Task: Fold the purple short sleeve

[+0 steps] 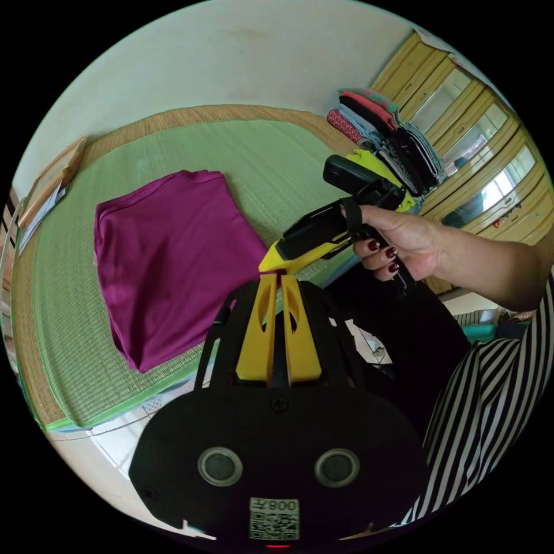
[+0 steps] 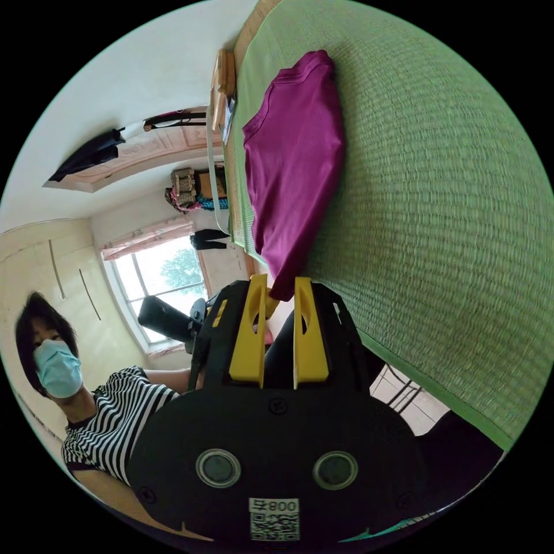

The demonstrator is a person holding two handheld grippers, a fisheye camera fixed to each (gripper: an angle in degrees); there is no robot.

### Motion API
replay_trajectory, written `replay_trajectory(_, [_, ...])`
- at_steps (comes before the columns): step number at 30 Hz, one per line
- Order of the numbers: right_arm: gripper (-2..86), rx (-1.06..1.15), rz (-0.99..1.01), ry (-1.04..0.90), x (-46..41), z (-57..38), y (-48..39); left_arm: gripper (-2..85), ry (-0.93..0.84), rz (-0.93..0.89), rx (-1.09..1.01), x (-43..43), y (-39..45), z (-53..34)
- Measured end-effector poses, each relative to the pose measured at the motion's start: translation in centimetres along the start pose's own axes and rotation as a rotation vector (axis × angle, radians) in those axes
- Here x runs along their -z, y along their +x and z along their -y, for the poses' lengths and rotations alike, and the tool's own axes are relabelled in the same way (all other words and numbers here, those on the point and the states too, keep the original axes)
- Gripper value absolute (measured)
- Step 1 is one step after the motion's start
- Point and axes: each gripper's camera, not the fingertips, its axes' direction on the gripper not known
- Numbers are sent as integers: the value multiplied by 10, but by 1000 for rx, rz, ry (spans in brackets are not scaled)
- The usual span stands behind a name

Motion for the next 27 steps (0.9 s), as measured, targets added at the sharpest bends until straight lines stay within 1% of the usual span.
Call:
replay_trajectory(4, [63, -5, 7, 1, -4, 0, 0, 11, -3, 3, 6, 4, -12, -2])
replay_trajectory(8, [31, -3, -9, -11, -2, 0, 0, 8, 13, -20, 33, 15, -31, -10])
replay_trajectory(11, [22, 8, -15, -11, 3, -4, -5, 6, 57, -96, 159, 31, -65, -33])
replay_trajectory(13, [20, 16, 11, -7, 7, -6, -7, 7, 105, -238, 351, 37, -110, -66])
replay_trajectory(14, [19, 21, 29, -3, 10, -7, -9, 8, 122, -289, 403, 37, -123, -76])
replay_trajectory(16, [18, 35, 62, 0, 15, -8, -14, 15, 235, -474, 612, 36, -170, -122])
replay_trajectory(17, [17, 45, 70, 2, 18, -9, -18, 17, 265, -512, 659, 35, -181, -132])
replay_trajectory(19, [16, 62, 74, 2, 22, -10, -26, 40, 373, -663, 820, 28, -215, -168])
replay_trajectory(20, [16, 75, 79, 3, 25, -10, -31, 51, 394, -702, 862, 24, -223, -176])
replay_trajectory(22, [15, 95, 86, 2, 28, -9, -40, 90, 491, -867, 1013, 5, -246, -200])
replay_trajectory(25, [16, 124, 75, -5, 34, -7, -53, 115, 633, -993, 1187, -14, -261, -226])
replay_trajectory(27, [16, 144, 71, -6, 39, -6, -62, 121, 690, -1039, 1250, -22, -266, -235])
